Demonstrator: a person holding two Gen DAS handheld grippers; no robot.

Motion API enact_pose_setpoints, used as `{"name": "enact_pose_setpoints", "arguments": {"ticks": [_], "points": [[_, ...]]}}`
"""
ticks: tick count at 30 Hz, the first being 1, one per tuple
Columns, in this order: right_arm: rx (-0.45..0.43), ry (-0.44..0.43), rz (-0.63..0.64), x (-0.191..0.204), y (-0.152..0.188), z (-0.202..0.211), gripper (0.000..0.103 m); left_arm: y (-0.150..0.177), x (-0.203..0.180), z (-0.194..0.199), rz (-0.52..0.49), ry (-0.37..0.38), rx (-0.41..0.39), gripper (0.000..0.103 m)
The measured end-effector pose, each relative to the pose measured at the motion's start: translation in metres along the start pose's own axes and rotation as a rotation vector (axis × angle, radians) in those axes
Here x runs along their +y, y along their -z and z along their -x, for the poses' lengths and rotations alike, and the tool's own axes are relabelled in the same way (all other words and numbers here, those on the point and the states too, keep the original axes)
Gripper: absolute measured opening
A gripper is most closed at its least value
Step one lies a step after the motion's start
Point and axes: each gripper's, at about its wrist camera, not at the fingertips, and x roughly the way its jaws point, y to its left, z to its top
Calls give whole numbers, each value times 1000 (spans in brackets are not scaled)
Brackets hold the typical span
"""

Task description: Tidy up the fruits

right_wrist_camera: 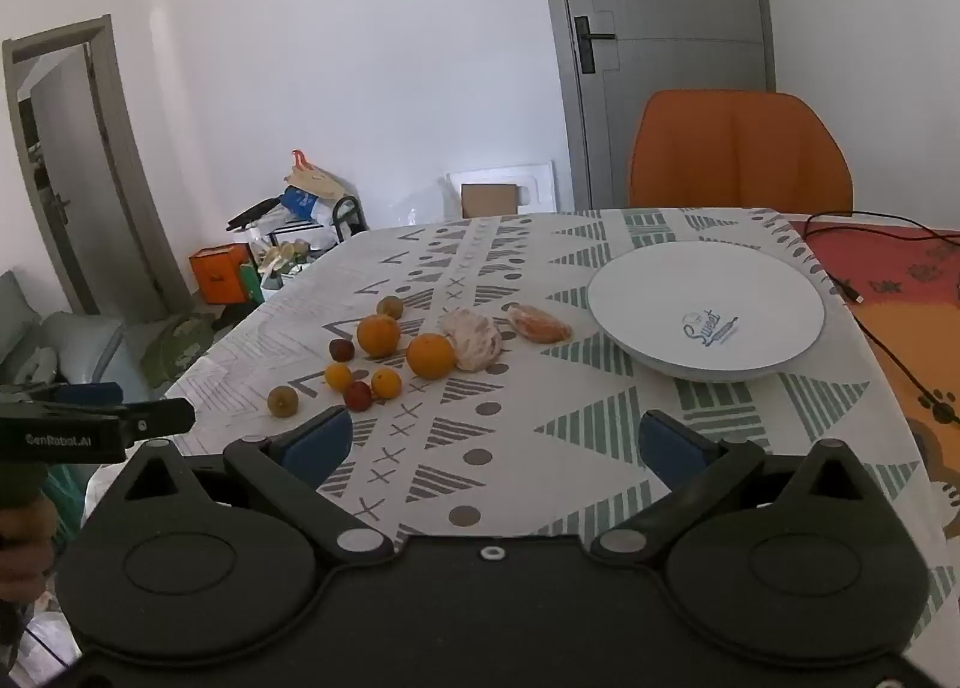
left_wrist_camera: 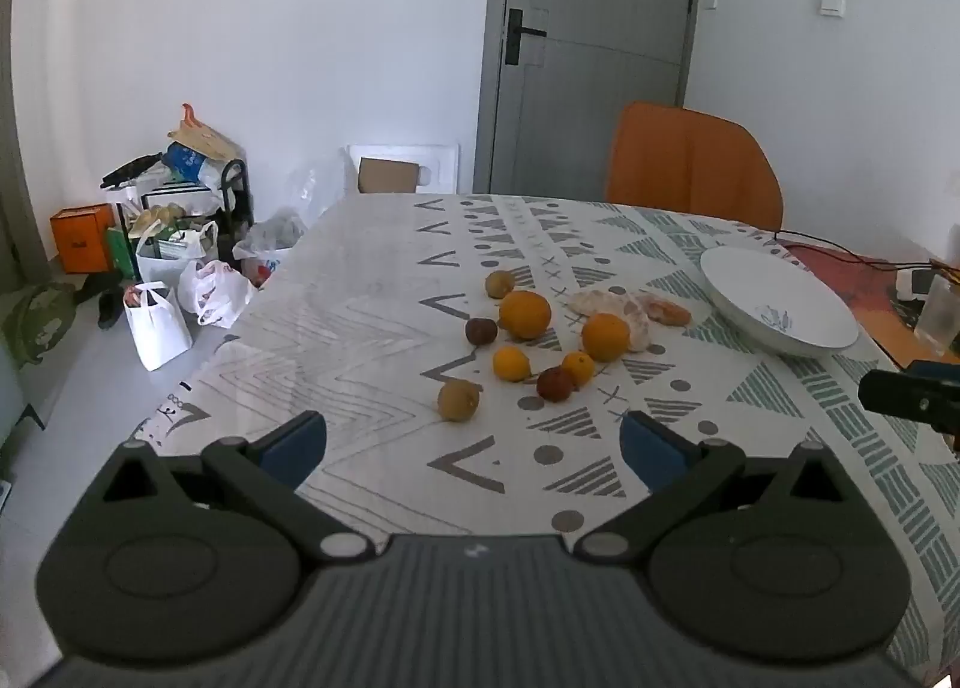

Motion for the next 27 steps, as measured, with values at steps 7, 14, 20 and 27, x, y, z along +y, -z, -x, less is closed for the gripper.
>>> {"name": "enact_pose_setpoints", "arguments": {"ticks": [7, 14, 20, 27], "points": [[5, 9, 1, 1, -1, 0, 103, 2, -2, 4, 6, -5, -4, 103], [-3, 16, -10, -1, -4, 2, 103, 2, 5, 0, 16, -3, 2, 103], [-14, 19, -1, 0, -3, 3, 103, 0, 6, 0, 19, -3, 10, 103], [-15, 19, -3, 0, -4, 4, 103, 0, 6, 0, 20, -3, 11, 103]]}}
